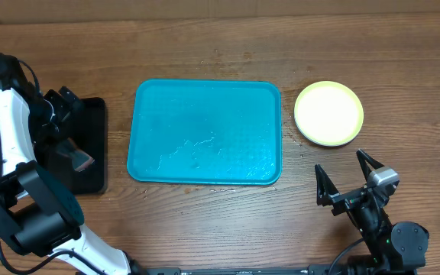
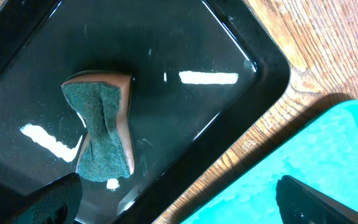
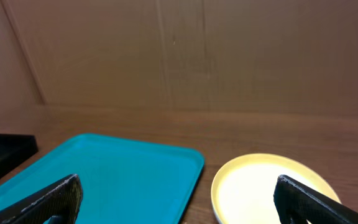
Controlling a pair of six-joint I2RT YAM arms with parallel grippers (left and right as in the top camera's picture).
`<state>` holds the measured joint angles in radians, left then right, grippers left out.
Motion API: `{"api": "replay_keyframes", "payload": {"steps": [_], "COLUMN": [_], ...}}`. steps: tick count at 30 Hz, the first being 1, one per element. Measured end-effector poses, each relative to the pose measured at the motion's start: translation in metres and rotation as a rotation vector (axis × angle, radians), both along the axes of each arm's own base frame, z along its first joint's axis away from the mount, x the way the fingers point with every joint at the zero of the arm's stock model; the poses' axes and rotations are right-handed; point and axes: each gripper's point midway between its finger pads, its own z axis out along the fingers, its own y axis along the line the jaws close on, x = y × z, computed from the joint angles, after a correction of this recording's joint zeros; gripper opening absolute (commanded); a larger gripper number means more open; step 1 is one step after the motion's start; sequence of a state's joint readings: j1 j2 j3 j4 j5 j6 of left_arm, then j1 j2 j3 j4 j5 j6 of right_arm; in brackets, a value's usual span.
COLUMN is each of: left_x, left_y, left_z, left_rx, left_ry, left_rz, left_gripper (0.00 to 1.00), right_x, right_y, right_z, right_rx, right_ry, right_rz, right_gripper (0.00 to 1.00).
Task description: Clean dirty plates on tray and stack at the side
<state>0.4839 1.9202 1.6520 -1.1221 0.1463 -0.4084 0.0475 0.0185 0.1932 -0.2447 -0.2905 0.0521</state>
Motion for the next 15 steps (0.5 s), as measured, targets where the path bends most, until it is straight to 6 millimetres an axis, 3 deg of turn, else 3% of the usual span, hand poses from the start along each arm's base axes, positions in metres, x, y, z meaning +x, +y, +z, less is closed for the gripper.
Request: {"api": "replay_keyframes", "payload": {"steps": [9,15], "left_x": [0.000,0.000], "left_y": [0.000,0.000], "left_z": [0.000,0.000], "left_rx": [0.000,0.000], "left_ry": [0.000,0.000], "left_rz": [0.000,0.000], "left_gripper": [1.00,1.00], "right_x": [0.012,0.019], "right_y": [-0.011,-0.021], "right_z": [-0.004,-0.017], "right_rx": [0.006,0.013], "right_ry": [-0.081,-0.100], "right_rz": [-0.071,-0.133], "right_gripper": [1.00,1.00]}}
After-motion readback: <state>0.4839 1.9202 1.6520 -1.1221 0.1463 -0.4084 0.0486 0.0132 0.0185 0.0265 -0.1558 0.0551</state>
